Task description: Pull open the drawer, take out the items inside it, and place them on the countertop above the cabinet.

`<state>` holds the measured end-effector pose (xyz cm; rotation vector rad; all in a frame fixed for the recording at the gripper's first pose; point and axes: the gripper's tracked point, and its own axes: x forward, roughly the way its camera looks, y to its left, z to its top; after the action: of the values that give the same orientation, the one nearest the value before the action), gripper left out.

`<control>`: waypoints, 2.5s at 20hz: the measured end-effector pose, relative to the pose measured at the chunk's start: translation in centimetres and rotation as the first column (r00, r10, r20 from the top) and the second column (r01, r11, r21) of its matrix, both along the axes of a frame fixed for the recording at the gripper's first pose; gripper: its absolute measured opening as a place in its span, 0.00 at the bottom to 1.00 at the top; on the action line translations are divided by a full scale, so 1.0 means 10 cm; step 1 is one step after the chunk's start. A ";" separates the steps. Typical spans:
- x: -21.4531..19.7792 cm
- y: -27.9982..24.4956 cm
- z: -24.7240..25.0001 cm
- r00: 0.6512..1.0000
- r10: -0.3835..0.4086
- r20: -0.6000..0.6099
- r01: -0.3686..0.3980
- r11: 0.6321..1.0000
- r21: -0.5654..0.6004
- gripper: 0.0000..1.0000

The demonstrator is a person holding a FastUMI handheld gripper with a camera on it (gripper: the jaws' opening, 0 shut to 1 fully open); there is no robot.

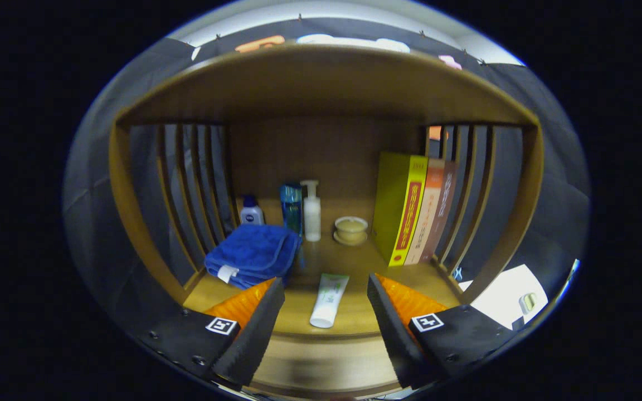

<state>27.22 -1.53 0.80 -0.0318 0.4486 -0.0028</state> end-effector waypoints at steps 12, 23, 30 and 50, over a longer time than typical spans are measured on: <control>-1.16 0.12 0.32 0.949 0.046 0.311 -0.065 0.997 0.049 0.98; -1.96 -0.13 -0.17 0.880 -0.070 0.470 0.039 0.996 0.075 0.97; -2.39 -0.27 -0.72 0.854 -0.079 0.514 0.071 0.997 0.035 0.97; -2.38 -0.27 -2.58 0.943 -0.061 0.327 0.036 0.996 0.082 0.97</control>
<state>3.46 -4.20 -25.01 0.0538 0.1139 -0.0393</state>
